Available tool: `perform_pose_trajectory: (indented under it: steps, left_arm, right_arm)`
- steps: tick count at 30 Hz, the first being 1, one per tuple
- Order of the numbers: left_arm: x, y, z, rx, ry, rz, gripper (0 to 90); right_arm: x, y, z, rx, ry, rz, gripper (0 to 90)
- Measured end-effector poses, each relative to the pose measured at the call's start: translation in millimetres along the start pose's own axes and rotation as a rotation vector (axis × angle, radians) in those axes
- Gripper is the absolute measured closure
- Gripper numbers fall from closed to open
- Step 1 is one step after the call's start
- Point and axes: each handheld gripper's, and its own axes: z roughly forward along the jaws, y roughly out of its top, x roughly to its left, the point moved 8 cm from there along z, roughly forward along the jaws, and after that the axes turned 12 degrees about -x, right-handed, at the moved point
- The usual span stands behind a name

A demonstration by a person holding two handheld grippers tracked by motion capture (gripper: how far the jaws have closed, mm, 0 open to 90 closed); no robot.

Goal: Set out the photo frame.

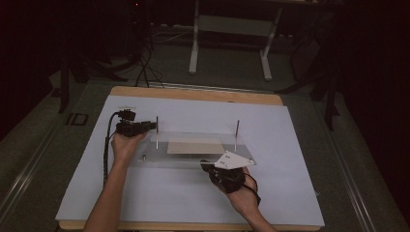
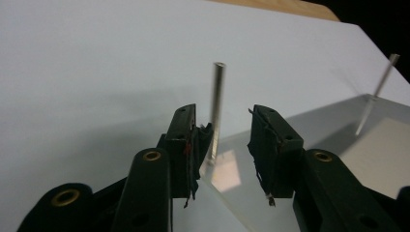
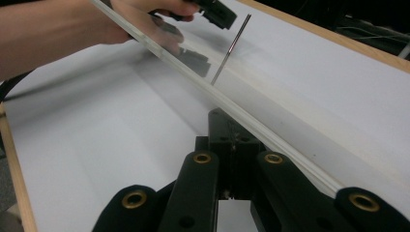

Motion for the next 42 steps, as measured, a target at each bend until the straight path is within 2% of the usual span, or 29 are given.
perform_pose_trajectory:
  steps: [3, 12, 18, 24, 34, 39, 42]
  left_arm:
    - [-6.1, -1.3, -8.3, -0.005, 0.002, 0.041, 62.9]
    - [-15.9, 1.2, -31.3, -0.058, -0.041, 0.1, 62.7]
    - [-20.3, 1.9, -42.6, -0.068, -0.064, 0.159, 61.6]
    - [-22.0, 7.2, -51.4, -0.113, -0.085, 0.163, 57.9]
    - [-24.1, 9.1, -57.3, -0.131, -0.118, 0.186, 59.3]
    - [-24.4, 8.7, -59.2, -0.126, -0.11, 0.209, 59.6]
    - [-22.7, 8.9, -61.8, -0.133, -0.104, 0.209, 59.4]
  right_arm:
    - [-2.1, 4.2, 0.8, -0.003, -0.001, -0.004, 90.0]
    - [-7.8, 13.6, 2.2, -0.001, -0.001, -0.012, 90.0]
    - [-11.8, 19.4, 3.8, -0.012, -0.01, -0.008, 90.0]
    - [-18.8, 24.2, 5.4, -0.017, -0.023, 0.001, 90.0]
    - [-27.5, 34.5, 9.2, -0.03, -0.044, 0.006, 90.0]
    - [-30.5, 39.6, 12.7, -0.039, -0.052, 0.008, 90.0]
    - [-31.1, 41.3, 15.1, -0.039, -0.054, 0.01, 90.0]
